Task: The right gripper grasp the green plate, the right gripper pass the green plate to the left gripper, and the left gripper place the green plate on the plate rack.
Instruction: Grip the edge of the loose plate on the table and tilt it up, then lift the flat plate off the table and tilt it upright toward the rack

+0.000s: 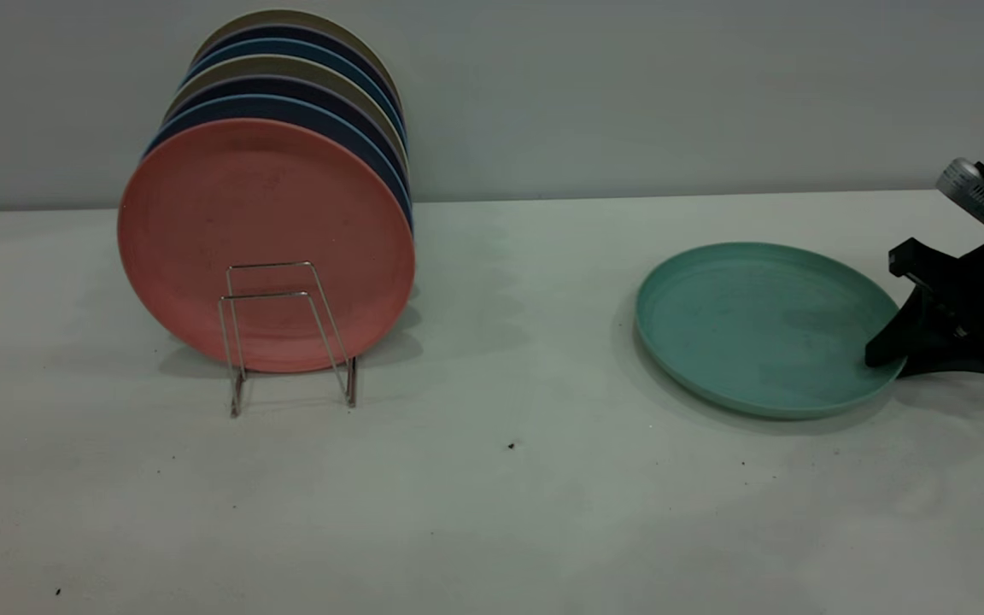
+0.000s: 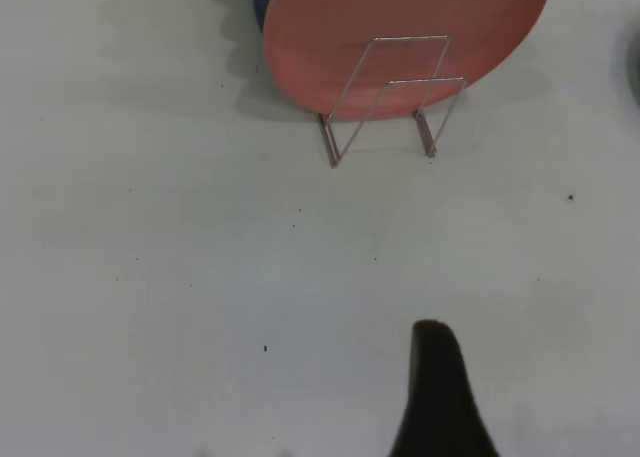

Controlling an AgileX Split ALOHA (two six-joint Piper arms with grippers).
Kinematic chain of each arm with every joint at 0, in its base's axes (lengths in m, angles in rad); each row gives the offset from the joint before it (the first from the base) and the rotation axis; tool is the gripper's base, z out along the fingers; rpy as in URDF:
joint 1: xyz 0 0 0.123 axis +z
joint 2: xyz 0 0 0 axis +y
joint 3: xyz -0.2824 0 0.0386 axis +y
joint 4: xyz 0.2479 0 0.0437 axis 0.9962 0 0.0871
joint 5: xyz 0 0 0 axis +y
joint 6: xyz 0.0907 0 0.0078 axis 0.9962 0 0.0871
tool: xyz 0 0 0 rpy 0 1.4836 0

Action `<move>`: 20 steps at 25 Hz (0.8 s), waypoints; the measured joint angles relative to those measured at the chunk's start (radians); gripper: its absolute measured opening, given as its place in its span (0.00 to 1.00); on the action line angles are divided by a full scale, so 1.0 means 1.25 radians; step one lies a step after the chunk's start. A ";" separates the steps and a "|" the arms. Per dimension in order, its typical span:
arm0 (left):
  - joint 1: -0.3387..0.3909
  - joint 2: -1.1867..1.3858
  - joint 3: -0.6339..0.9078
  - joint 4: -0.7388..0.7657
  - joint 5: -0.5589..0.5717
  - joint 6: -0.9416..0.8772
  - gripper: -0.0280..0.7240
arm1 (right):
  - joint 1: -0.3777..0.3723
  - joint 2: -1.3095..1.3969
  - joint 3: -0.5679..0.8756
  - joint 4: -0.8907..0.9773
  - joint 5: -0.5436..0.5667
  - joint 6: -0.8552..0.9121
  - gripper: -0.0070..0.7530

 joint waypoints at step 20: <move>0.000 0.286 0.000 -0.280 -0.079 0.231 0.73 | 0.033 -0.146 0.000 -0.162 0.096 -0.005 0.02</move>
